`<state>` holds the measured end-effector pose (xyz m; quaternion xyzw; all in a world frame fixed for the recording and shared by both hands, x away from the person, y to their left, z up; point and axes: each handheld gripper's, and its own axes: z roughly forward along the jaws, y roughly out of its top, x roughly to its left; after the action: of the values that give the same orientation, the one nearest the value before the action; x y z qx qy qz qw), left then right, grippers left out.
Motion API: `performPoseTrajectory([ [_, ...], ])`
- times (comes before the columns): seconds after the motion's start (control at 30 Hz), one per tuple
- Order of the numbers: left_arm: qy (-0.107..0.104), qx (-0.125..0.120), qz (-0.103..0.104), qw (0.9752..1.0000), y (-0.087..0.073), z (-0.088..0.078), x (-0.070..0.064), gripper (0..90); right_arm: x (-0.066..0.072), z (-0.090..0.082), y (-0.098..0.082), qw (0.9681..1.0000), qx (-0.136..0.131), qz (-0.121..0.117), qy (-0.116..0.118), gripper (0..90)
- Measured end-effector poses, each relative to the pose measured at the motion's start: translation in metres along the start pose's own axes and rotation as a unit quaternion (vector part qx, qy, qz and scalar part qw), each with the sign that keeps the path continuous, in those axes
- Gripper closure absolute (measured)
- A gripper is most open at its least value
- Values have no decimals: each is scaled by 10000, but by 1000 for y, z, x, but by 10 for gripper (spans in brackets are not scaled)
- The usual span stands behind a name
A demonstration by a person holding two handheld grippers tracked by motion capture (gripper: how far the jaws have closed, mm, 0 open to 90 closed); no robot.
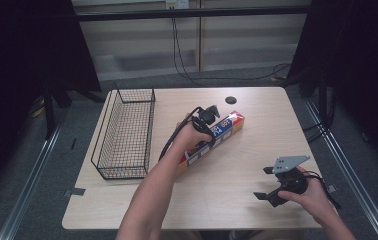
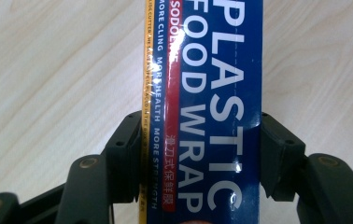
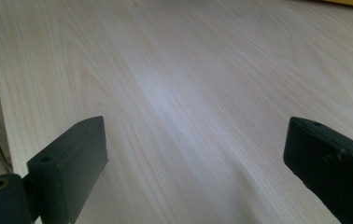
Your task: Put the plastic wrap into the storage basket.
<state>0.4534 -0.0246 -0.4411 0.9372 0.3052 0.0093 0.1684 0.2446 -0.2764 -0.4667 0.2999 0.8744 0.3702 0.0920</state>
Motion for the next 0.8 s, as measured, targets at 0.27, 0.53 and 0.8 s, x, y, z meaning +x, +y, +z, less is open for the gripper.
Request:
performPoseTrajectory([
  [0.27, 41, -83, -154, 9998, -5, -19, 5, 432, 1, 0, 0, 10000, -4, -19, -4, 58],
  [0.53, 35, -175, -466, 9988, -11, -38, 11, 433, 1, 0, 1, 10000, -25, -6, 29, 58],
  [0.8, 153, -177, -662, 9975, -16, -53, 16, 432, 1, 0, 1, 10000, -29, -20, 7, 58],
])
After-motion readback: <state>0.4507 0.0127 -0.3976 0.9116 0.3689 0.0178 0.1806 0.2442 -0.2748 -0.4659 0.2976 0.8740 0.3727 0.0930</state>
